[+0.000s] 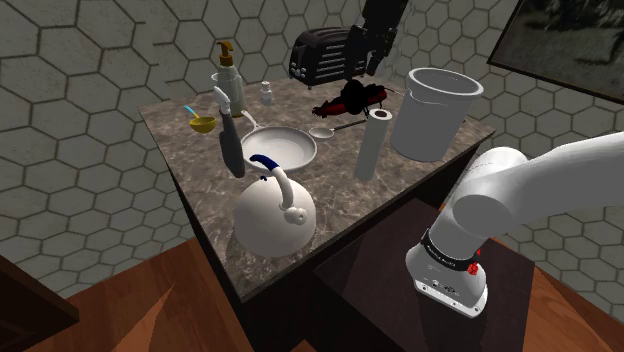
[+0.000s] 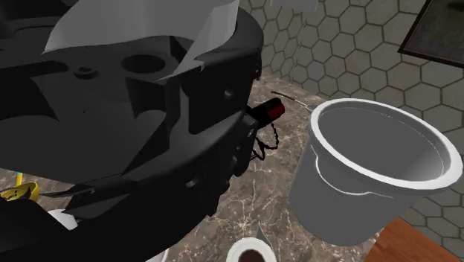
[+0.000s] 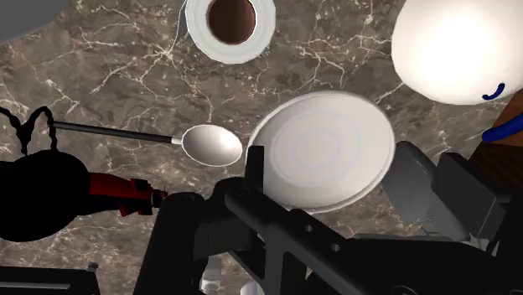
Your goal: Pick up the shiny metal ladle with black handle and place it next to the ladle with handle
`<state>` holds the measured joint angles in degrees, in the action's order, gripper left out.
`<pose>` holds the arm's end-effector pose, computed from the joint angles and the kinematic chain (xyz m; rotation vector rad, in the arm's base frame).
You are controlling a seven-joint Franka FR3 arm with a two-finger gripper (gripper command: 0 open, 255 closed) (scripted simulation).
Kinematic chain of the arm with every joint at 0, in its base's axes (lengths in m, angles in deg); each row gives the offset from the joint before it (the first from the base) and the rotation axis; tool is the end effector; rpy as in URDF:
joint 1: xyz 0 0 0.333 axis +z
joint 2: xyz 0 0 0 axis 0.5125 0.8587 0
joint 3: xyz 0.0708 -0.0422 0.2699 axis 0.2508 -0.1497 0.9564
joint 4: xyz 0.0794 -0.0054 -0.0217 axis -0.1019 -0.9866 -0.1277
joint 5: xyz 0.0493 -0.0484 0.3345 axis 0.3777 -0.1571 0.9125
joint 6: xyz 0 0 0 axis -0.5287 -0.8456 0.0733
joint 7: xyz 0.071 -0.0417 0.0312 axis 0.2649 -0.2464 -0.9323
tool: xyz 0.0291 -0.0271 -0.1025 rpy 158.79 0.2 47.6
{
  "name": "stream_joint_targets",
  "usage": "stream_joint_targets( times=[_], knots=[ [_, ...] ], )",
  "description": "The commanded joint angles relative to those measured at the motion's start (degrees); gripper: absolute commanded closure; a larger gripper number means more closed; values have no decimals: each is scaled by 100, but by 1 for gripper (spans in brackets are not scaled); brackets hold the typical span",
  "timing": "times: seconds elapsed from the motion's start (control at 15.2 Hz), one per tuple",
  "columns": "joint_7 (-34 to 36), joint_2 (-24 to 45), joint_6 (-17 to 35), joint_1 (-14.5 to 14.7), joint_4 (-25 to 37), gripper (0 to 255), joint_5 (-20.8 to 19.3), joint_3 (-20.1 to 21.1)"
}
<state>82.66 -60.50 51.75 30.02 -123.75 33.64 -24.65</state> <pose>0.2970 0.0135 0.5930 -3.0527 0.1011 -0.2206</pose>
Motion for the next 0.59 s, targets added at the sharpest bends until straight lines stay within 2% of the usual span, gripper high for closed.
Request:
stream_joint_targets(
  times=[0.0,0.53],
  knots=[
    [0,0,0,0,0,0,0,0],
    [-2711,224,817,349,-864,0,-882,-1006]
  ],
)
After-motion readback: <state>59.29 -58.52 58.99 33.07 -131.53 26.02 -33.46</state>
